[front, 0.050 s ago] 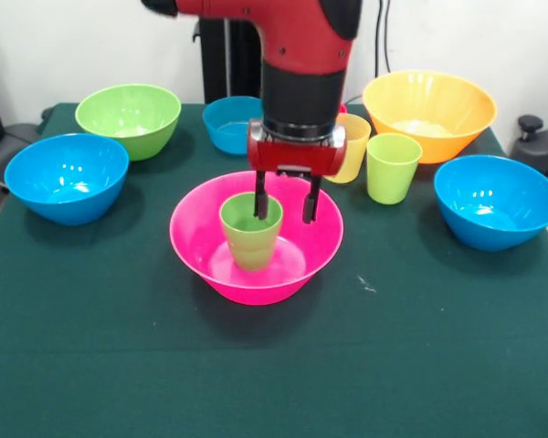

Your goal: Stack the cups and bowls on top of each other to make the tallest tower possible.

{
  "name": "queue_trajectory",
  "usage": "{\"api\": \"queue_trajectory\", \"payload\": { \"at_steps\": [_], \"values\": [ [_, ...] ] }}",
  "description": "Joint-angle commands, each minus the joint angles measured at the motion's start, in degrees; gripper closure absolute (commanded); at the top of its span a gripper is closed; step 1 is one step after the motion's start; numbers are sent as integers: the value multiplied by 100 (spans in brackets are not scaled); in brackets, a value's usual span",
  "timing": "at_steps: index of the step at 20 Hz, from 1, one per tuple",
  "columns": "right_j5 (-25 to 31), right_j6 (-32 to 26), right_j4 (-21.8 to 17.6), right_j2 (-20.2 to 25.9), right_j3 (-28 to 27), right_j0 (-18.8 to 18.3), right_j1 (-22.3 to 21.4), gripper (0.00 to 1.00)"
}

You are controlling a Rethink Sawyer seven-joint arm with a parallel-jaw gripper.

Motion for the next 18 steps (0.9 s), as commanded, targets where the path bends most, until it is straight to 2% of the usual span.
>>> {"api": "queue_trajectory", "payload": {
  "at_steps": [1, 5, 8, 12, 15, 16, 18],
  "values": [
    [895, 111, 11, 85, -46, 409, -132, 0],
    [1251, 597, 222, -128, 181, 846, -542, 0],
    [1425, 996, 420, -271, 257, 1184, -687, 0],
    [1568, 1253, 760, -386, 418, 1465, -879, 0],
    [1644, 1334, 995, -599, 952, 1586, -1364, 0],
    [1689, 1373, 1063, -640, 978, 1663, -1413, 0],
    [1409, 1217, 1112, -700, 1315, 1531, -1546, 0]
  ]
}}
